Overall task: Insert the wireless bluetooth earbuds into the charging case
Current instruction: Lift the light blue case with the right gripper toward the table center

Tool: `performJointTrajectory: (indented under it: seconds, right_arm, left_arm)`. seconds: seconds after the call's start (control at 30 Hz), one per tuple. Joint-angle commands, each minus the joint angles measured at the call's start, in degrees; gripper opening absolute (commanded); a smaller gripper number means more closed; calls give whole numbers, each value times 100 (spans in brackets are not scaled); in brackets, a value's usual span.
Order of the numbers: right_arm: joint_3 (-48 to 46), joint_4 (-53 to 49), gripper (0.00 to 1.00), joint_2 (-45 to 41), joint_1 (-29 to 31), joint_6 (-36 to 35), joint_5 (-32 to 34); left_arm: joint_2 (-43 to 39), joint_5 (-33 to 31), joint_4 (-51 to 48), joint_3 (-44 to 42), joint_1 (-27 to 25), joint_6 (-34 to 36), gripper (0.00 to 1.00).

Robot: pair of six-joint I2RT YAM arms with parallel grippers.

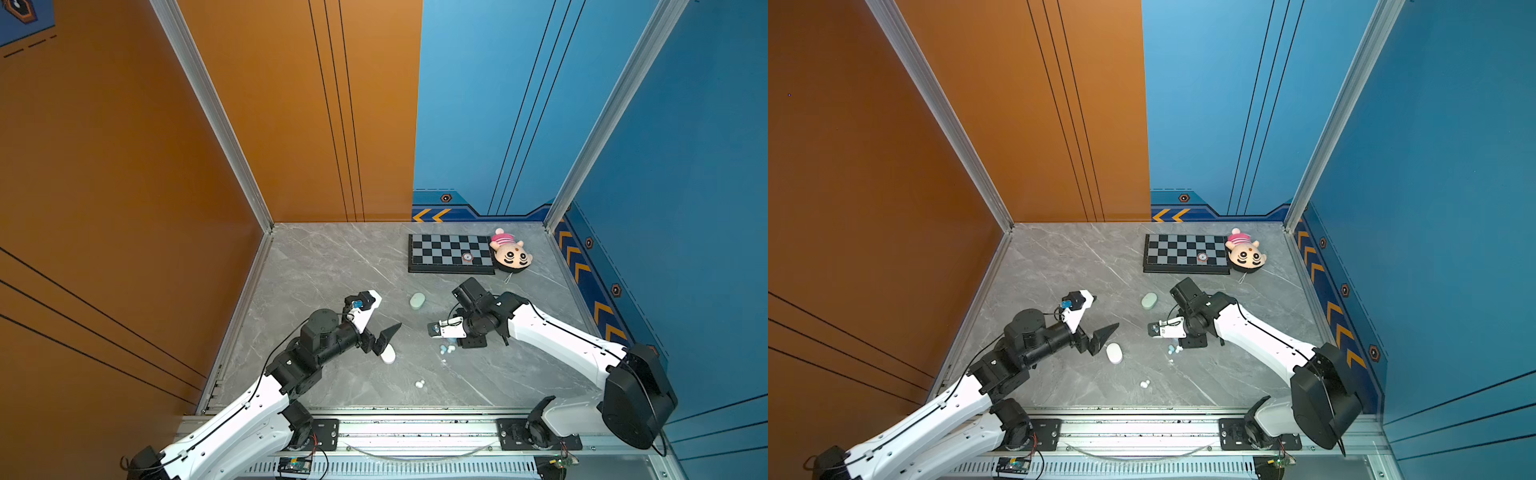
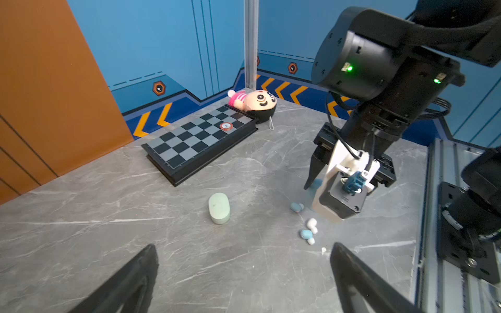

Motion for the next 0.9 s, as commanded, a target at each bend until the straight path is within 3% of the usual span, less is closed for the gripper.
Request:
performJointTrajectory:
  seconds: [0.0,0.47,0.73,0.87]
  right_arm:
    - [382,-161,35,564,314,141,-207]
    - [1296,437,42,2438,626,505,-22]
    - [1373,439,61,2580,657,584,111]
    - [1438,405,77,2316,659,738,123]
  left_arm:
    - [-344,-116,-320,-77,269,-16,100]
    - [-1368,-47,-1240,-270,744,22,99]
    - [-1334,146,-1260,-253,875,52,98]
    - [-1150,229,-1243,-195,933,100,98]
